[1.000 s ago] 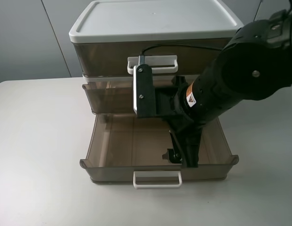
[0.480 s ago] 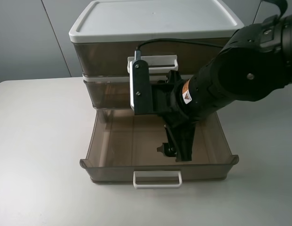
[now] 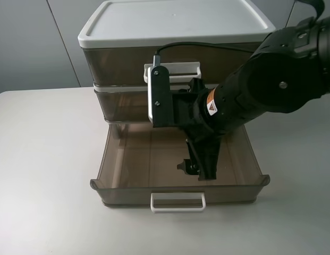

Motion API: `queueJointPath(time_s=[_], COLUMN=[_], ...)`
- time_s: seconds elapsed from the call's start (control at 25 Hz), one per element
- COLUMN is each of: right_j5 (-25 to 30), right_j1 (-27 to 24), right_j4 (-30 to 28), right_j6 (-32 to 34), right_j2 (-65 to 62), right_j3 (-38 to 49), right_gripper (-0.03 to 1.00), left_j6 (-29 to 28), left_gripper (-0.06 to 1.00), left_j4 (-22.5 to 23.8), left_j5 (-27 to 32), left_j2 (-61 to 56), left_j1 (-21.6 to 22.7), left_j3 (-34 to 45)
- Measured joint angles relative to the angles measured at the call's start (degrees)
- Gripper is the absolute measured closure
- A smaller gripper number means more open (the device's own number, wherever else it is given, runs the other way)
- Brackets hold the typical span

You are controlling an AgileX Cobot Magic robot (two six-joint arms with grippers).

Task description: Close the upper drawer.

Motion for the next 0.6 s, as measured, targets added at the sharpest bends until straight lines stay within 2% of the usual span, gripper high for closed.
queueJointPath(time_s=[0.28,0.6], right_j5=[-3.0,-2.8], right_j1=[-0.1,-0.1], right_j4=[-0.2,-0.2], right_j6=[0.0,0.1], right_j2=[1.6,1.9], right_j3=[0.0,-0.1], right_gripper=[0.27,0.27], left_j6=[0.0,-0.1], left_gripper=[0.20,0.20], left_j4=[0.0,0.0], left_j5=[0.0,0.0], left_j2=[0.0,0.0], left_j1=[0.0,0.0], left_j3=[0.0,0.0])
